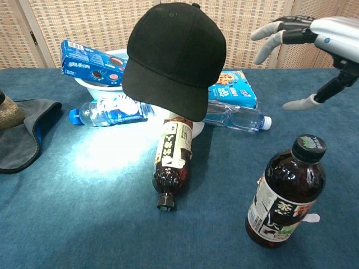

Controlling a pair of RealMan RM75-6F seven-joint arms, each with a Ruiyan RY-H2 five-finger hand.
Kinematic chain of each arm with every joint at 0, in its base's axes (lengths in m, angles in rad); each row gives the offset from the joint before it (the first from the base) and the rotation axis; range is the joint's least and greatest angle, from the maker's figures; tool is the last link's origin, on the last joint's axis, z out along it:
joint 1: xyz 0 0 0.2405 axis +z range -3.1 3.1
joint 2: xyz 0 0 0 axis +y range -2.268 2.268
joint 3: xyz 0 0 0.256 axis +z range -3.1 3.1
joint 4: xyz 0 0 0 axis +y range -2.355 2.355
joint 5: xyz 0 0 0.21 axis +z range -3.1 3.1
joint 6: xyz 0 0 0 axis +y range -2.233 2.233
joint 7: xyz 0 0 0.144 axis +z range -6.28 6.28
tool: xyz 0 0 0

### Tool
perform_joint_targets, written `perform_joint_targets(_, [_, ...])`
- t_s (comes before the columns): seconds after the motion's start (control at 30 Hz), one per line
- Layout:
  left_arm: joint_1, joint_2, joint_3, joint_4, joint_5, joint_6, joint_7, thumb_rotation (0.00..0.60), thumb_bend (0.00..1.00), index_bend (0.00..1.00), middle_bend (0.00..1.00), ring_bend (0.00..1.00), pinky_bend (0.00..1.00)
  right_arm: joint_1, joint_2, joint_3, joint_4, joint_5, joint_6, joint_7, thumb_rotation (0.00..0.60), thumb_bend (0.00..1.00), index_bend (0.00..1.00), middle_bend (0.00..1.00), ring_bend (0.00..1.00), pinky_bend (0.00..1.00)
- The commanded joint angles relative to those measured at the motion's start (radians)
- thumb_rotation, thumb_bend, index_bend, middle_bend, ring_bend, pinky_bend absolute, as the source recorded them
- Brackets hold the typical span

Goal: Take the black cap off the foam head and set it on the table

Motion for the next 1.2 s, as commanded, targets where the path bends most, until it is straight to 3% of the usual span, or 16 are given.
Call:
perform_joint_targets(0.03, [0.002,0.002,0.000,-0.002,-0.001,0.003,0.001,0.600,0.44,0.00,0.00,0.00,0.00,0.031,-0.046,-0.001,0.040,-0.019,0.019,0.003,0.600,0.00,0.32,0.13,0.00,0.00])
perform_joint_targets(0.27, [0.005,0.002,0.001,-0.007,0.000,0.005,0.006,0.600,0.44,0.00,0.00,0.00,0.00,0.071,-0.087,-0.020,0.084,-0.062,0.050,-0.006,0.600,0.00,0.21,0.10,0.00,0.00])
perform_joint_targets(0.6, [0.004,0.004,0.001,-0.016,0.003,0.005,0.018,0.600,0.44,0.00,0.00,0.00,0.00,0.117,-0.120,-0.058,0.133,-0.114,0.065,-0.048,0.600,0.00,0.12,0.06,0.00,0.00])
perform_joint_targets(1.2, [0.002,0.004,-0.003,-0.024,-0.010,-0.003,0.033,0.600,0.44,0.00,0.00,0.00,0.00,0.193,-0.270,-0.084,0.418,-0.144,0.158,0.011,0.600,0.00,0.08,0.05,0.00,0.00])
